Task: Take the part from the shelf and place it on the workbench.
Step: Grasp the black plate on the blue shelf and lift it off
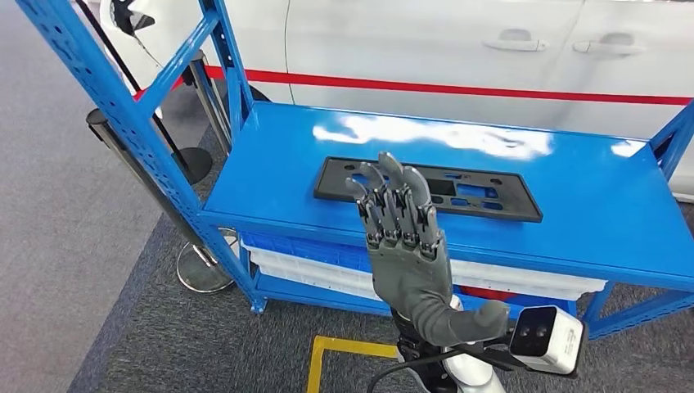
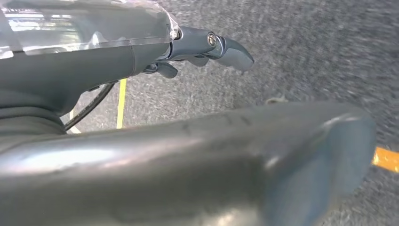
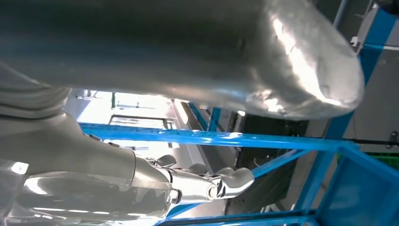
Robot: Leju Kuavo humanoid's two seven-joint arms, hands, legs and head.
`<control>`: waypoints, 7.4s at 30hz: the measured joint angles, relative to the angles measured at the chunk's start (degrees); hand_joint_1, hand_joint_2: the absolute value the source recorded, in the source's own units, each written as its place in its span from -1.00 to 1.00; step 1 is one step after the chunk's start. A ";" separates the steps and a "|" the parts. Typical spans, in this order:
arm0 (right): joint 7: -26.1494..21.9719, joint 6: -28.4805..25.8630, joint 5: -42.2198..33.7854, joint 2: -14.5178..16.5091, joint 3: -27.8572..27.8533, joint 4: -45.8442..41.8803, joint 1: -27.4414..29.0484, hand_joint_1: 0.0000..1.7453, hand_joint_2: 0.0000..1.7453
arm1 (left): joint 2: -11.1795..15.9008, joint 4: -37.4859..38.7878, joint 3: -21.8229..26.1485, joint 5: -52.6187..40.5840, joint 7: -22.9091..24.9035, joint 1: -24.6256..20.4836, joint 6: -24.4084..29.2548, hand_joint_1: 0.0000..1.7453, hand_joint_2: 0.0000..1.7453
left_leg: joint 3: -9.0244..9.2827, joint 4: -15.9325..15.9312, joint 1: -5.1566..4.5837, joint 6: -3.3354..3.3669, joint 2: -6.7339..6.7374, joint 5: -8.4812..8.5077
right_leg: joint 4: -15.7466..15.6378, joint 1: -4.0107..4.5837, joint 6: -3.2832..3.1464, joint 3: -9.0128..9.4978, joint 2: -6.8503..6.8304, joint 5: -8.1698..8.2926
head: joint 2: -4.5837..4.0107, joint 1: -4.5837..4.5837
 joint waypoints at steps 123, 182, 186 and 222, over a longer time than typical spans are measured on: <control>0.72 -19.37 19.58 -0.56 0.21 17.20 -1.00 -1.00 -1.00 | -1.86 0.09 -1.89 -0.99 -0.54 0.58 -4.32 -1.00 -1.00 | 1.86 -10.70 -0.68 1.27 0.17 5.88 | -0.76 0.24 0.97 1.94 -0.04 -1.65 | 0.00 0.97; 7.67 -29.12 38.04 -1.00 4.05 17.11 -2.68 -1.00 1.00 | -1.53 0.09 -1.82 0.46 -1.22 0.22 -2.73 -1.00 -1.00 | 1.65 -11.01 -0.66 1.71 -0.18 6.90 | 0.47 -0.25 2.08 0.29 0.31 -0.95 | 0.00 1.20; 10.68 -30.81 46.51 -3.20 6.24 19.06 -1.40 -1.00 1.00 | -1.52 0.09 -1.82 0.41 -1.87 0.28 -3.41 -1.00 -1.00 | 0.68 -8.46 -0.37 0.62 -0.01 4.95 | -0.22 -0.49 0.79 0.58 0.29 -0.72 | 0.00 1.17; 15.67 -26.11 48.15 -37.69 11.30 11.51 7.12 -1.00 1.00 | -1.25 0.09 -1.91 -0.88 -2.57 1.43 -5.18 -1.00 -1.00 | -5.82 5.41 -0.78 1.13 0.02 -0.39 | -0.55 -0.53 0.91 1.51 -0.10 -1.29 | 0.00 1.20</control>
